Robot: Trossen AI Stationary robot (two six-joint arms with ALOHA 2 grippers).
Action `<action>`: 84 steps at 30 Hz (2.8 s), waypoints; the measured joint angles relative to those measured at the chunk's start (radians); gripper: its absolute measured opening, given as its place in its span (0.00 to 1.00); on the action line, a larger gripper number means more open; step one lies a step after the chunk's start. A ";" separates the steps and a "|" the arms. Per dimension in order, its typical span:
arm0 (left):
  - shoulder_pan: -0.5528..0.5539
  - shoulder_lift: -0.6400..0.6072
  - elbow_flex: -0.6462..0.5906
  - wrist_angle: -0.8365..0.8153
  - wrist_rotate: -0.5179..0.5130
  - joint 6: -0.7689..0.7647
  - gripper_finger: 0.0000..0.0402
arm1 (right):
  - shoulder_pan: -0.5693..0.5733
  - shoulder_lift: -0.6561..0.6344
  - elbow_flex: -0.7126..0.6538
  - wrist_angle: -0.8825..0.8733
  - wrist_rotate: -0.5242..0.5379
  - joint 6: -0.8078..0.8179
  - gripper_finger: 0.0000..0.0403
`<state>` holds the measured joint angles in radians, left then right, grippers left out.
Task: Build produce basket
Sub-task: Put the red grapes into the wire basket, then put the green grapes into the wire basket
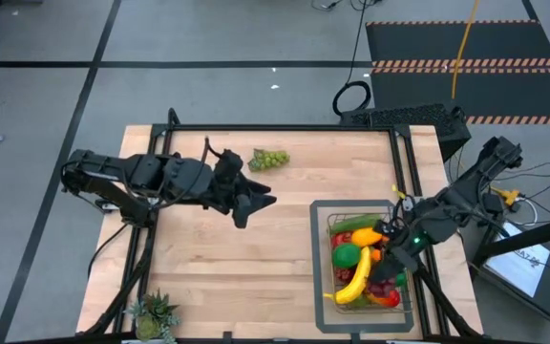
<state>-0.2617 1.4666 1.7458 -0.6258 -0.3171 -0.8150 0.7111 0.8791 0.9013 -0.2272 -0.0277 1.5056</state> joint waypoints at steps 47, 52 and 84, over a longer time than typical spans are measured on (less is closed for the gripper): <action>0.023 0.000 0.000 -0.170 -0.141 0.024 0.50 | -0.146 -0.111 -0.107 0.096 0.343 -0.241 0.58; 0.127 0.000 -0.030 -0.263 -0.090 0.097 0.50 | -0.206 -0.142 -0.107 0.159 0.458 -0.396 0.58; 0.885 0.000 -0.710 -0.071 0.547 0.577 0.65 | -0.498 -0.089 -0.106 0.348 0.813 -0.413 0.58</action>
<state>0.6238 1.4670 1.0355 -0.6964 0.2301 -0.2378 0.2127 0.7897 0.7948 0.1213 0.7857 1.0924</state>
